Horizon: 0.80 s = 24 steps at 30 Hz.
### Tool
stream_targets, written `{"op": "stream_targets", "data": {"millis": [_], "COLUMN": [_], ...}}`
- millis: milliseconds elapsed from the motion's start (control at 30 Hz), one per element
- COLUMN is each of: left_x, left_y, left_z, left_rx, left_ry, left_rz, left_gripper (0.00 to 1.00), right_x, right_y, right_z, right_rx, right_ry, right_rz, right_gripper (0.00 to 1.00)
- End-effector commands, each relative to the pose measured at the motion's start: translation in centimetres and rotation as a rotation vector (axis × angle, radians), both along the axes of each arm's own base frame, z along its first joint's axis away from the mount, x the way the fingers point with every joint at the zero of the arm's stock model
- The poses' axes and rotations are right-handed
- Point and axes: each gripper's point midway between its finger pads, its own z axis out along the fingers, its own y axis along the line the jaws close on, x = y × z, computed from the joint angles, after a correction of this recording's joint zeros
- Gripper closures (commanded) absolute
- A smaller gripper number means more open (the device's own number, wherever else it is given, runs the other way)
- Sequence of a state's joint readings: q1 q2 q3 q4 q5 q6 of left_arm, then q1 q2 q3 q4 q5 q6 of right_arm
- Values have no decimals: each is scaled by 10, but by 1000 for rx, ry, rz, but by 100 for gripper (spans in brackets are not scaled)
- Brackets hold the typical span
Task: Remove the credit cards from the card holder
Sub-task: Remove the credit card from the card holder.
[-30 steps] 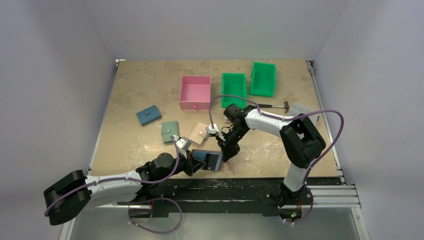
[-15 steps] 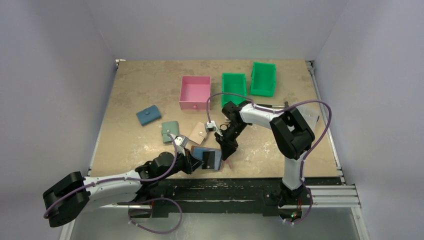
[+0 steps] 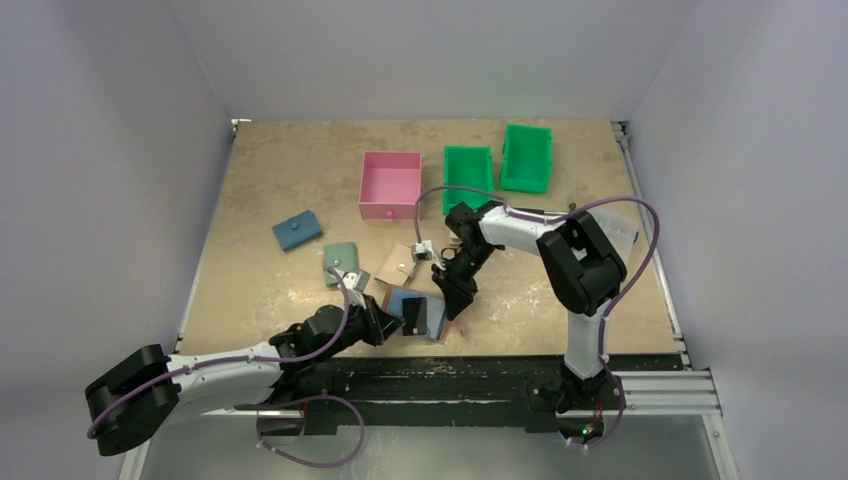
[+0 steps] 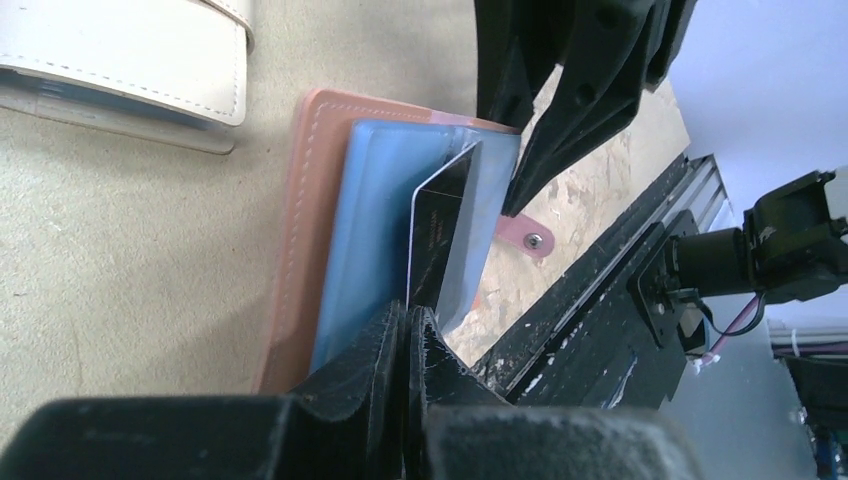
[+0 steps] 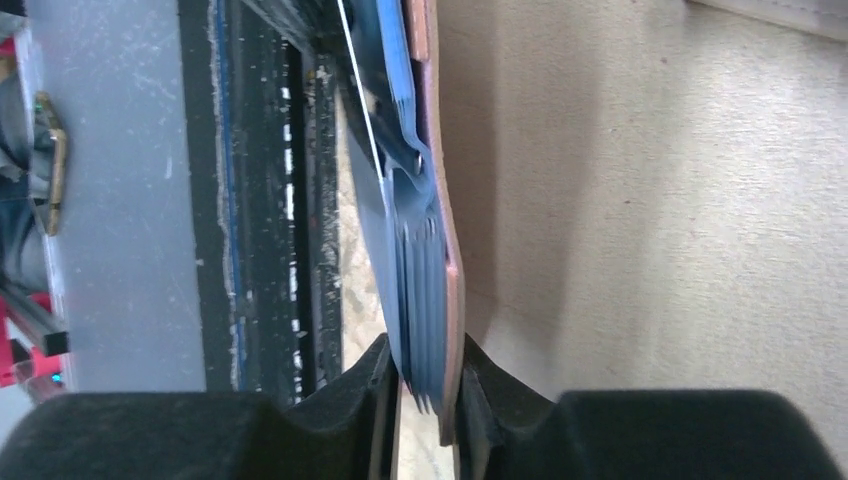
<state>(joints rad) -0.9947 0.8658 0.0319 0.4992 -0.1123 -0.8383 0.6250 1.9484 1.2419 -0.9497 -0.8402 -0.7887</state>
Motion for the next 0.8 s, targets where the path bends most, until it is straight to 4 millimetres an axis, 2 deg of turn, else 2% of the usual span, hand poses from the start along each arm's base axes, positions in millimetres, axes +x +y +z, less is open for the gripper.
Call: {"op": "stream_targets", "data": {"millis": [0,200,367,600,700,767], "left_x": [4,5,6,7,6,9], "left_y": [8,13,11,7,8,3], "left_z": [-3,-13,-11,3,3,16], "left_rx": [-17,-31,-43,-66,-53,-71], "left_ry": [13,37,39,7,4,-12], "left_rz": [55,88,91,74,68,65], "left_gripper": [100,100,100,100,100,100], "right_x": [16,21,30,52,55,53], "right_y": [-15,-15,-18,-32,-34,-33], "right_z": [-21,-18,-12,11,22,30], "right_rx": [-107,-102,-101,-71,-32,3], "right_ry": [-77,-97,-137,-251,-274,-286], "right_rz": [-5,-25,-50,-120,-126,-110], "right_gripper": [68,55,48,39,37,37]}}
